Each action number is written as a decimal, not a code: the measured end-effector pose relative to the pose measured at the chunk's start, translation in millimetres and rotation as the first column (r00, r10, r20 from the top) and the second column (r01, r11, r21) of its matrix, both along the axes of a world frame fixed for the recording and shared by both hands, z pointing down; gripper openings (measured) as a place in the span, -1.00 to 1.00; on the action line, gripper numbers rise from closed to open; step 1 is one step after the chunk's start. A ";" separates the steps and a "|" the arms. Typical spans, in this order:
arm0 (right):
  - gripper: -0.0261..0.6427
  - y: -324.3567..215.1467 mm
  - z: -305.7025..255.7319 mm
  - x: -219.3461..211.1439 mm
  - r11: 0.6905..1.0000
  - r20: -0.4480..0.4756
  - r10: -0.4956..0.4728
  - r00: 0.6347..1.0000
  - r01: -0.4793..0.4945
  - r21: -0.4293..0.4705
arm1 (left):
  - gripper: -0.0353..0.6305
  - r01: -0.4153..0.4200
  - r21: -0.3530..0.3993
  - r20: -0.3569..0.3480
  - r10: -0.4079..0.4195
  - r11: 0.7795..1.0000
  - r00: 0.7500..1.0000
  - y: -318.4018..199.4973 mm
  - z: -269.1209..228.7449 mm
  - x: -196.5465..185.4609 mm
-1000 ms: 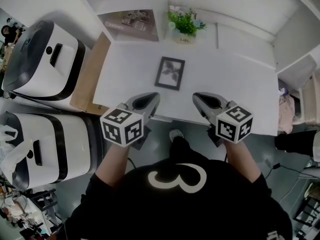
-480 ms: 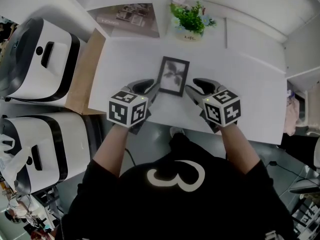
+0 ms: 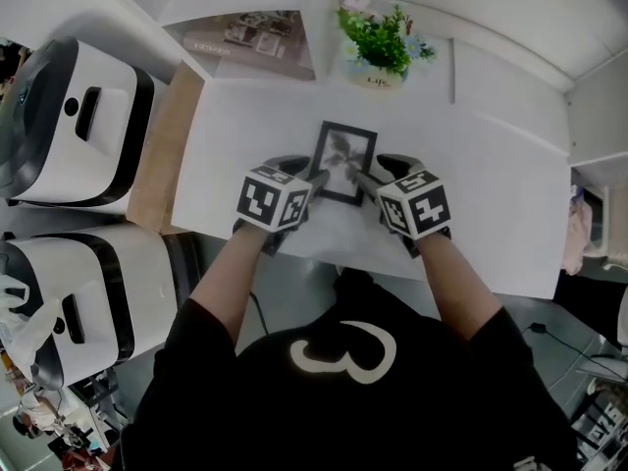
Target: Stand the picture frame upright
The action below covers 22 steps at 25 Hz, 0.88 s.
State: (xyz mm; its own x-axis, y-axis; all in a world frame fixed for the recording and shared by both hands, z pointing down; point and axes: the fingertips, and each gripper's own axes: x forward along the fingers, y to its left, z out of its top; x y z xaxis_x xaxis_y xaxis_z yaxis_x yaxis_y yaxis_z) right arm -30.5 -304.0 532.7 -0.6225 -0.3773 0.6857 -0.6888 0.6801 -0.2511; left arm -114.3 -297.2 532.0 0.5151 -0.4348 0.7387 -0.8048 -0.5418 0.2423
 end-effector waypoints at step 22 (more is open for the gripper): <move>-0.33 9.5 13.2 -4.1 1.000 -0.087 -0.022 0.996 0.024 0.015 | -0.47 -0.001 -0.025 0.053 0.003 1.000 0.999 8.2 17.2 0.8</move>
State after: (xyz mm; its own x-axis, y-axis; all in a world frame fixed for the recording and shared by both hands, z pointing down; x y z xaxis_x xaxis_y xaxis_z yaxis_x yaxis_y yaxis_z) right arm -34.5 -294.4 545.9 -0.5693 -0.3754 0.7314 -0.6918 0.6995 -0.1794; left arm -113.5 -289.0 549.3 0.4759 -0.4149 0.7755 -0.8157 -0.5379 0.2128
